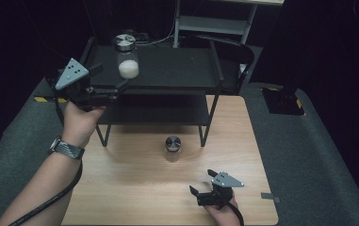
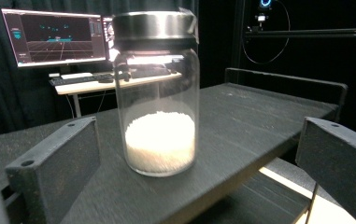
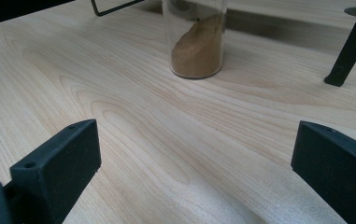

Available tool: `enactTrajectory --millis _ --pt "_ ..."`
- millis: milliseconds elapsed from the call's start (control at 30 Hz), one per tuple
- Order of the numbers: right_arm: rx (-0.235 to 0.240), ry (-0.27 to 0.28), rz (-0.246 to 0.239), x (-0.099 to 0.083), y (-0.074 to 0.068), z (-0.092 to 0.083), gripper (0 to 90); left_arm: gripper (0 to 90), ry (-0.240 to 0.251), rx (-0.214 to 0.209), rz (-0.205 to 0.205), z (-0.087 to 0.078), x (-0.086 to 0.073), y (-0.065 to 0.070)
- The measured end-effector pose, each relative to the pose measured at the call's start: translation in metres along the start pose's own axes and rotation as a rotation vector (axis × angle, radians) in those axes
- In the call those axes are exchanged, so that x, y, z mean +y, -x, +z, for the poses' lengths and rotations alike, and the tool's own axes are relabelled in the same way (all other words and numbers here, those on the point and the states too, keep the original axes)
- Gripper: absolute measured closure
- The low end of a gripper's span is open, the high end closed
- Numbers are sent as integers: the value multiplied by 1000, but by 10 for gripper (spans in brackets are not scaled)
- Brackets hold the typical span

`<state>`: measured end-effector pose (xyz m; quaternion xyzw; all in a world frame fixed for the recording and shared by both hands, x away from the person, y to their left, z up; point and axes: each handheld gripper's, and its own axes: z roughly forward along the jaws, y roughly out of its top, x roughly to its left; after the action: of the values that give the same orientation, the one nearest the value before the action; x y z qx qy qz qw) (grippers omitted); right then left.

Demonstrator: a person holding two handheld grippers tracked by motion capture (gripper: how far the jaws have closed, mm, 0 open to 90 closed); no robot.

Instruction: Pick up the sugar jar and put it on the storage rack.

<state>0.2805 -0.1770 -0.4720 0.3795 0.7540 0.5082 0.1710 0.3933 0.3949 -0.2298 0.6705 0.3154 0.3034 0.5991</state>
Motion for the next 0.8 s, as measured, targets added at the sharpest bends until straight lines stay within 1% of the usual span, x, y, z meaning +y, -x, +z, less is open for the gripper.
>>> enactTrajectory --millis 167,267,333,367,500,567,633,667,700,800 --pt "2 0 1 0 0 0 12 3 -22 8 2 -8 -10 7" --pt "3 0 1 0 1 0 12 3 -33 -7 7 -13 -17 10" --pt "3 0 0 0 1 0 12 3 -50 -22 13 -16 -22 12" --pt "3 -1 -1 0 0 0 12 3 -52 -22 16 -18 -25 14" --pt "3 1 0 0 1 0 11 3 -67 -32 9 -23 -41 18" --pt "2 2 2 0 1 0 11 3 -85 -41 7 -25 -49 19" --pt "2 1 1 0 0 0 11 3 -101 -38 17 -26 -56 23" --pt "2 1 1 0 0 0 11 3 -103 -44 13 -28 -61 23" --pt "1 0 1 0 0 0 10 3 -103 -56 1 -29 -67 22" --pt "-4 3 11 0 0 0 10 3 -114 -60 -20 -33 -81 24"
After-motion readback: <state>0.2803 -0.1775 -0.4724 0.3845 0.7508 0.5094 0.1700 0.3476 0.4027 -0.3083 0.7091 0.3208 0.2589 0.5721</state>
